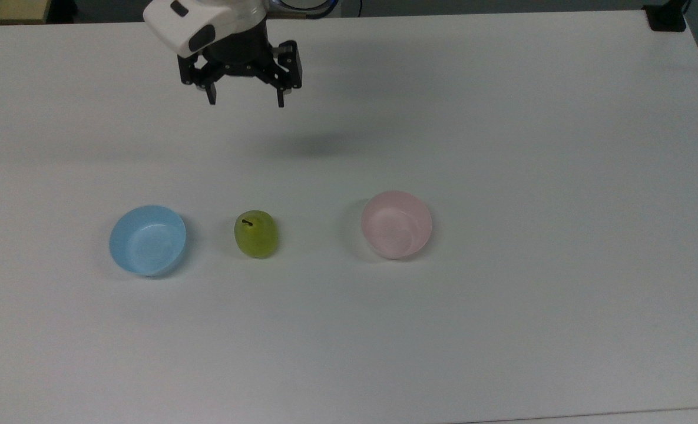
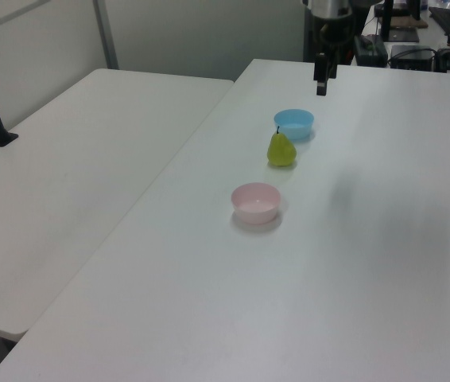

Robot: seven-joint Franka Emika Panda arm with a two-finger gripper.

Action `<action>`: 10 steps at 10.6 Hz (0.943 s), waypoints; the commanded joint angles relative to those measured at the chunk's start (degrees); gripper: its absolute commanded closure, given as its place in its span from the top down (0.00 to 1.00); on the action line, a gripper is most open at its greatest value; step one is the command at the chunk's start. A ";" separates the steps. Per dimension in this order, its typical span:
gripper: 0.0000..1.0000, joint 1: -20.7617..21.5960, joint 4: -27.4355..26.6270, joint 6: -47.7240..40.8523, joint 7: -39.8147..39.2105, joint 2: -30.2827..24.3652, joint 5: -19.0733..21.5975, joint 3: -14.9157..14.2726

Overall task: Place the pear in the bowl
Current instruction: 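Lower the open gripper down over the green pear, then close the gripper around the green pear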

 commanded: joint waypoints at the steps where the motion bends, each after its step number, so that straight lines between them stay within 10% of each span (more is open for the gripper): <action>1: 1.00 -1.21 1.42 9.28 -2.92 7.38 0.10 -0.31; 10: 1.00 0.98 3.70 28.65 1.91 23.29 -0.42 0.21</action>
